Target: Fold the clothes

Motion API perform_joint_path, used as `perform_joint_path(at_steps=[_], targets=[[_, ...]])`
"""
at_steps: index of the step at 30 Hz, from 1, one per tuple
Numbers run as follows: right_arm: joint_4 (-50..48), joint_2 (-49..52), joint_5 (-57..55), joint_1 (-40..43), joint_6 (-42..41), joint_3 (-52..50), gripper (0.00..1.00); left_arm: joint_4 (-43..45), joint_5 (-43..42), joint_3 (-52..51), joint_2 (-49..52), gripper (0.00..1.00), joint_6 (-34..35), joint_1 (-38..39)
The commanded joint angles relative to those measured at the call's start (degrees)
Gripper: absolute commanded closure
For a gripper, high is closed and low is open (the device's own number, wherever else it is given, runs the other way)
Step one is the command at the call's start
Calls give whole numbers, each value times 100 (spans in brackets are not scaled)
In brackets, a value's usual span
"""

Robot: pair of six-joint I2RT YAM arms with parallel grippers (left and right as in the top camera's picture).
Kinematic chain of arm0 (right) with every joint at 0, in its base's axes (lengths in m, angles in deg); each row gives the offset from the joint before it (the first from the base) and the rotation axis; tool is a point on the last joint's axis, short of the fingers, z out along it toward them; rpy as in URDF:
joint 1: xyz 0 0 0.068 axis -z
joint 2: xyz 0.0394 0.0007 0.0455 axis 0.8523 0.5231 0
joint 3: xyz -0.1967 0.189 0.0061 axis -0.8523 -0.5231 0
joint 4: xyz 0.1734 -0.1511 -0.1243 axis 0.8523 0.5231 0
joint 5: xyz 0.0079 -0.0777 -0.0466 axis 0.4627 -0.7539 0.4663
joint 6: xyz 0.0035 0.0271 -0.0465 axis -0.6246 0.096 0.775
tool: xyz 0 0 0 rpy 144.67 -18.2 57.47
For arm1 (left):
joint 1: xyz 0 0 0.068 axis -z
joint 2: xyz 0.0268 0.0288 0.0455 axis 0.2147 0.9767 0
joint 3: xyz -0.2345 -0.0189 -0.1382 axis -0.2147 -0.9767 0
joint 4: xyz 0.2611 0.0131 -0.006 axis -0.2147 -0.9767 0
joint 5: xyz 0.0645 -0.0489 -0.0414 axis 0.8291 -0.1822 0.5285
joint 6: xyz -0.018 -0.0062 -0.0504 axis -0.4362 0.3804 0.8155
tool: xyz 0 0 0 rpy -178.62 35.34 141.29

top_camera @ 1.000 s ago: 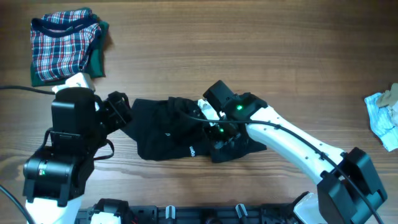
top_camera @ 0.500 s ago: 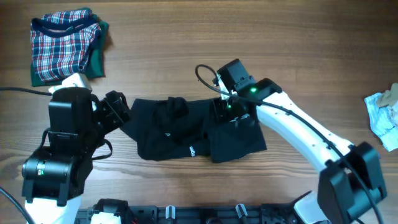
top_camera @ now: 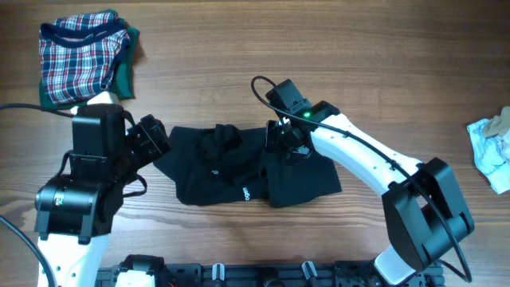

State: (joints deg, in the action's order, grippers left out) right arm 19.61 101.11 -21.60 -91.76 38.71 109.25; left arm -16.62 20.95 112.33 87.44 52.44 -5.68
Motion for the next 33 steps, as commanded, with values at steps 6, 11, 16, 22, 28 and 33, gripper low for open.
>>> perform_joint_path(at_steps=[6,11,16,22,28,33], targets=[[-149,107,0,-11,166,859,96,13,17,79,2,16,17,-31],[-223,164,-46,-11,142,1023,96,-9,17,79,2,16,17,-31],[188,409,-92,-11,256,986,57,-85,17,79,2,15,15,-31],[1189,291,-522,422,688,992,42,-131,17,79,2,15,17,-31],[1451,192,616,887,1860,992,39,-157,-138,79,190,7,15,-31],[1261,136,1622,894,2868,1296,33,-186,-562,79,748,4,15,-31]])
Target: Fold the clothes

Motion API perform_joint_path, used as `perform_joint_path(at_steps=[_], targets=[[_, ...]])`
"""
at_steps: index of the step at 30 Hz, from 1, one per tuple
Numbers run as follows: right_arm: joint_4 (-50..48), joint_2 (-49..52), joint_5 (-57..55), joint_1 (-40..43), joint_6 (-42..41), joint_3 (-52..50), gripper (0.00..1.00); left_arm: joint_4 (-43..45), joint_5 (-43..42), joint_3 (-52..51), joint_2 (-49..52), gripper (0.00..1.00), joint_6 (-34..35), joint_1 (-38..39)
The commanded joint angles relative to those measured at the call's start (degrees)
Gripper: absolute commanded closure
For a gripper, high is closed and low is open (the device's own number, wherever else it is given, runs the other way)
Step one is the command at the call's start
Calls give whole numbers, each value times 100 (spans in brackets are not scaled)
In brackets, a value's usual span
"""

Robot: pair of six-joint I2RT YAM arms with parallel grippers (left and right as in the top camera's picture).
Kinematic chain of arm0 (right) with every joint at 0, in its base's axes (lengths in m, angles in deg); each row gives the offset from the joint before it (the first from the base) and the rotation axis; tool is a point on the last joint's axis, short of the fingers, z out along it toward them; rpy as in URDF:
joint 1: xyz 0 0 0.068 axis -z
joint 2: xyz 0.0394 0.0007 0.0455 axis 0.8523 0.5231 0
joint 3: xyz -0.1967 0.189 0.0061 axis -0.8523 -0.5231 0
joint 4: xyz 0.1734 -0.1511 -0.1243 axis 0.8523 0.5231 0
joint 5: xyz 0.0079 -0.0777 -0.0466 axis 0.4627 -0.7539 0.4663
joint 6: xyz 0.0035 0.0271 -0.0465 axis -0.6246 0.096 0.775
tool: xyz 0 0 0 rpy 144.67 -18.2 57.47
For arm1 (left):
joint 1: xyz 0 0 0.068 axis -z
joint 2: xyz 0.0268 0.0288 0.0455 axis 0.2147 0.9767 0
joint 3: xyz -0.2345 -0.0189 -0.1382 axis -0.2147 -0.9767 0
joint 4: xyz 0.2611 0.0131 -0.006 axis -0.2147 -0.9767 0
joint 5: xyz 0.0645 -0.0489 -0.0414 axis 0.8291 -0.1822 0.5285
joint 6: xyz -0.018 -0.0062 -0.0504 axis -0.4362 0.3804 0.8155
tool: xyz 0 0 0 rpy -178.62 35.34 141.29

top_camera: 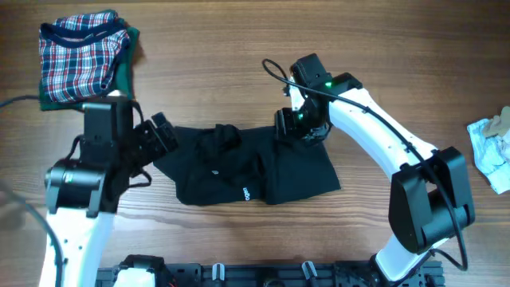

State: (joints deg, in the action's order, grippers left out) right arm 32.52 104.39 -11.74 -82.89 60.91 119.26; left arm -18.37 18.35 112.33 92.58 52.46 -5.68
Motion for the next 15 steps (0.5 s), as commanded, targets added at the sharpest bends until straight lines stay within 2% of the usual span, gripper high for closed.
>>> perform_joint_path(at_steps=[1,4,7,11,15], targets=[[-2,-214,636,17,704,354,33,-63,-378,79,339,4,11,-31],[299,-468,820,157,820,704,30,-369,-393,79,627,0,11,-31],[748,-785,1191,348,1292,1119,10,-424,-398,79,890,0,9,-31],[1134,-962,931,706,1309,1152,8,-358,-413,72,1353,0,-81,-66],[1237,-962,1016,1110,1338,1152,7,90,-887,-92,1834,0,-741,-369]])
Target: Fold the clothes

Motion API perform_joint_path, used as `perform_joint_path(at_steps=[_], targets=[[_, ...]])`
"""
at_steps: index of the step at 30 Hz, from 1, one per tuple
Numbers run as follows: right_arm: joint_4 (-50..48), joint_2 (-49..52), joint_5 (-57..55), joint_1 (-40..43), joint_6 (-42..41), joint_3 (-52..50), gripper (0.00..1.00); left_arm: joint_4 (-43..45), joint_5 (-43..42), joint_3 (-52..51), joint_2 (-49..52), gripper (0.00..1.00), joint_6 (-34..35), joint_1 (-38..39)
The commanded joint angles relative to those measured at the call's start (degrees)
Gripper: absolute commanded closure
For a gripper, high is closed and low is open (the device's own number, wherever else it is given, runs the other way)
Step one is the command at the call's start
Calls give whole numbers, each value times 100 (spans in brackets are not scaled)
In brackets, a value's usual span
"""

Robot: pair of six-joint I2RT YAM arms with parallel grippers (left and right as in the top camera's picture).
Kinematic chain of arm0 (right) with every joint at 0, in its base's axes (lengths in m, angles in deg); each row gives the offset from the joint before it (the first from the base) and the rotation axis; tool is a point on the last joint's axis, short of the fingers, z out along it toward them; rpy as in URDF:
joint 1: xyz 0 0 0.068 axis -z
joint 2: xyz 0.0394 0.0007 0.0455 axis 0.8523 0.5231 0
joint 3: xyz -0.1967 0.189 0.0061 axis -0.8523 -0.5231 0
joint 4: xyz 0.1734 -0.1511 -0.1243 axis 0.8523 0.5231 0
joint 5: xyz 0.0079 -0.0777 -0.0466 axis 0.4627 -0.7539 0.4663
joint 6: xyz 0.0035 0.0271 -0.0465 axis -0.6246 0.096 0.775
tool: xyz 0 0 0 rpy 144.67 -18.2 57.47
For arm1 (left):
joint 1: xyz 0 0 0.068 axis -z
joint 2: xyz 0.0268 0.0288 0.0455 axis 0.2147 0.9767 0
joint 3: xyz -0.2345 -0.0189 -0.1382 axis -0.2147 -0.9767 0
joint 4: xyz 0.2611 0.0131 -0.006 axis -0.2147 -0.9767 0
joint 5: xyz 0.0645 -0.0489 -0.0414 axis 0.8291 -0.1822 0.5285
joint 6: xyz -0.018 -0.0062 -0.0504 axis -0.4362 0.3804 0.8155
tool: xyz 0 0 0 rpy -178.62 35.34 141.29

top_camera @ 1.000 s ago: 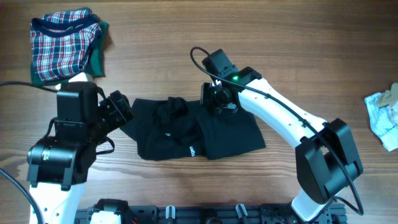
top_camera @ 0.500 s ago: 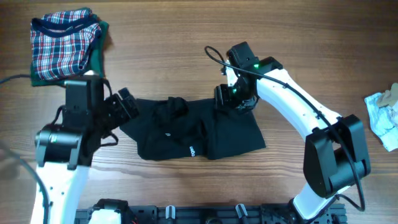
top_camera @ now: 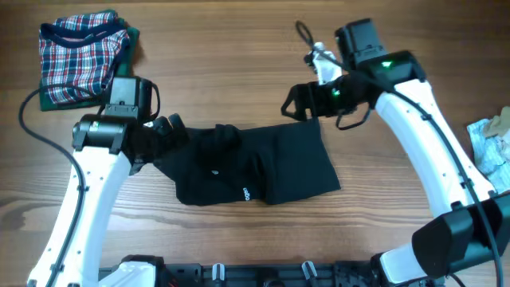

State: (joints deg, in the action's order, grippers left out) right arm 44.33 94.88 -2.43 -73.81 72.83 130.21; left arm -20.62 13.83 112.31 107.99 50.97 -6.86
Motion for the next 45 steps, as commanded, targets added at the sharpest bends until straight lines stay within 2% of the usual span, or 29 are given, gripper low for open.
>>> perform_joint_path(at_steps=[1,4,7,9,11,16,17,21,24,27,30,31,32,39,40,41,42,45], targets=[[94,-11,85,240,212,57,7,411,-535,-96,393,0,-822,-332],[190,-9,39,258,435,57,7,673,-885,-96,726,0,-1375,-767],[190,-9,35,258,437,57,7,789,-1403,-98,1078,2,-1644,-1091],[195,-9,-2,258,437,57,7,758,-2004,-98,1453,15,-1969,-1178],[216,-9,-2,258,437,57,7,723,-2041,-120,1753,21,-1969,-1178],[247,-9,-2,258,437,57,6,927,-2083,-354,2459,24,-2138,-1178],[264,-9,-2,258,437,57,6,1023,-2085,-420,2503,28,-2282,-1178],[280,-9,-2,258,437,57,4,1670,-2083,-745,2511,31,-2551,-1178],[282,-9,-2,258,437,57,3,1939,-2085,-866,2511,51,-2693,-1178],[273,-9,-2,258,437,57,2,2127,-2085,-1095,2511,78,-2863,-1176],[267,-9,-2,258,435,57,2,2365,-2083,-1379,2511,84,-2999,-1176],[267,-9,-2,258,435,57,1,2452,-2083,-1456,2511,92,-3001,-1178],[269,-9,-2,258,435,57,1,2538,-2083,-1502,2511,96,-2999,-1178],[269,-9,-2,258,435,57,0,2544,-2343,-1443,2411,95,-2970,-1174],[271,-9,-2,258,435,57,1,2503,-2343,-1416,2352,59,-2970,-1174],[280,-9,0,258,435,57,1,2507,-2341,-1416,2315,39,-2970,-1191],[282,-7,0,258,435,57,1,2524,-2341,-1416,2288,30,-2970,-1250],[278,-7,-2,258,448,57,1,2520,-2343,-1416,2234,23,-2951,-1628]])
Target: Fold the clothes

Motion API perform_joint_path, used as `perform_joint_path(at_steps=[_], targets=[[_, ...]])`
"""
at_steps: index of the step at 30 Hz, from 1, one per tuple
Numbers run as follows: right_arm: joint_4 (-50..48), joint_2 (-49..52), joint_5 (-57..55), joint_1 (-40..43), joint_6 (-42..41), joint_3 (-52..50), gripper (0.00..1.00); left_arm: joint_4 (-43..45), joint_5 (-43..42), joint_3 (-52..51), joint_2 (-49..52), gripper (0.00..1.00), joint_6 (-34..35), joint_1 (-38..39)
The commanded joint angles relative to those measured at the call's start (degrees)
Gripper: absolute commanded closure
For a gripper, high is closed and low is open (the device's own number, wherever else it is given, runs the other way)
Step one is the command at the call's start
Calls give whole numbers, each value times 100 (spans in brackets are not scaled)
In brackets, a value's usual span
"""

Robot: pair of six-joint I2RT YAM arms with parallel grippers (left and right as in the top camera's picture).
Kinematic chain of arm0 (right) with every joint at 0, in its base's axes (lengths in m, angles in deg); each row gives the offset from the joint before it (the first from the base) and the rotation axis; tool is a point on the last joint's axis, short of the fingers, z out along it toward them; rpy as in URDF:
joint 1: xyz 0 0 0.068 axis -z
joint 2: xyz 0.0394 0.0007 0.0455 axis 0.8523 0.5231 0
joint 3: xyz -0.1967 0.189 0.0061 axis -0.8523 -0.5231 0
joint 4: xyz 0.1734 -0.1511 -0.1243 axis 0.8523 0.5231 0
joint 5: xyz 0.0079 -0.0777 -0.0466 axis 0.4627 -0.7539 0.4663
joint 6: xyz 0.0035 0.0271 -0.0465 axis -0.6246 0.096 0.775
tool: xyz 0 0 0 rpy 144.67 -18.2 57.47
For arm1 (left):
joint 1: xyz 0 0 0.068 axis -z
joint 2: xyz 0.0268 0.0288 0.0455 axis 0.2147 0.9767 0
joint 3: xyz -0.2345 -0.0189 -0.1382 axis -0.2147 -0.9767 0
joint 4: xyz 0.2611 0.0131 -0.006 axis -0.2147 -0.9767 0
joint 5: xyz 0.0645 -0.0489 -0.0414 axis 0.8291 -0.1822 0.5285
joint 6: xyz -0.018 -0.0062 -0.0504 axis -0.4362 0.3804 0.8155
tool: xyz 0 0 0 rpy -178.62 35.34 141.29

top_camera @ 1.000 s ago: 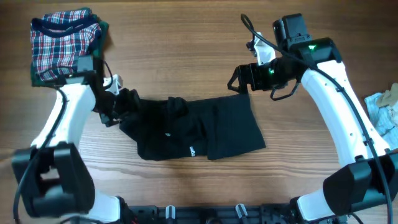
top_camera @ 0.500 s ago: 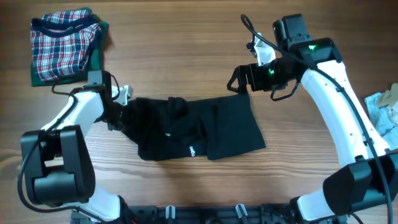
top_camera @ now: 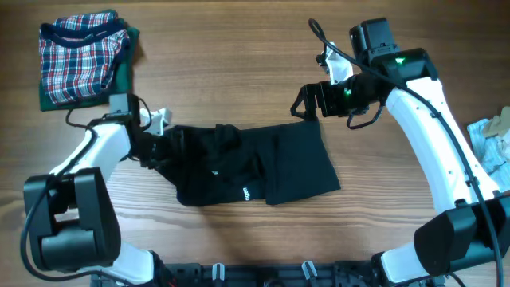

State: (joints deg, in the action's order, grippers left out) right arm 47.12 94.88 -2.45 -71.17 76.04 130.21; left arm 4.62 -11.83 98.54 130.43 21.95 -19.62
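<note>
A black garment (top_camera: 263, 167) lies spread across the middle of the table, bunched into a lump near its upper left (top_camera: 221, 137). My left gripper (top_camera: 170, 143) is low at the garment's left edge. Its dark fingers merge with the cloth, so I cannot tell its state. My right gripper (top_camera: 306, 104) hovers just beyond the garment's far right corner (top_camera: 317, 127), jaws apart and nothing between them.
A folded pile with a plaid garment (top_camera: 80, 52) on top and green cloth under it sits at the far left corner. A crumpled pale cloth (top_camera: 492, 151) lies at the right edge. Bare wooden table (top_camera: 239, 48) surrounds the black garment.
My right gripper has shifted slightly to the right and stays raised past the garment's far edge. The left arm has swung lower, with its gripper still at the garment's left edge. The garment looks unchanged.
At first my right gripper was down on the garment's upper middle and my left at its left edge. Then the right was at the upper right part. After that it stood open beyond the far edge, as now. The left has stayed at the left edge throughout.
</note>
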Motion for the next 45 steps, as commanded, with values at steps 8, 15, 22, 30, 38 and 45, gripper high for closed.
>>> perform_joint_path(at_steps=[8,15,22,30,38,45], targets=[[-46,-4,0,-7,181,57,1,741,247,-42,-42,23,-234,-1185],[-63,-4,0,-7,186,57,1,820,197,-50,348,39,-544,-981],[-61,-4,2,-7,179,57,0,179,-11,-52,595,57,-544,-138],[-17,-4,0,-7,181,57,0,79,-101,-39,535,96,-442,-94],[153,-4,-243,-9,-42,-136,5,-120,-181,153,-1246,96,590,-105],[-22,-4,-236,-9,-98,-809,7,-706,-129,151,-1788,67,704,-103]])
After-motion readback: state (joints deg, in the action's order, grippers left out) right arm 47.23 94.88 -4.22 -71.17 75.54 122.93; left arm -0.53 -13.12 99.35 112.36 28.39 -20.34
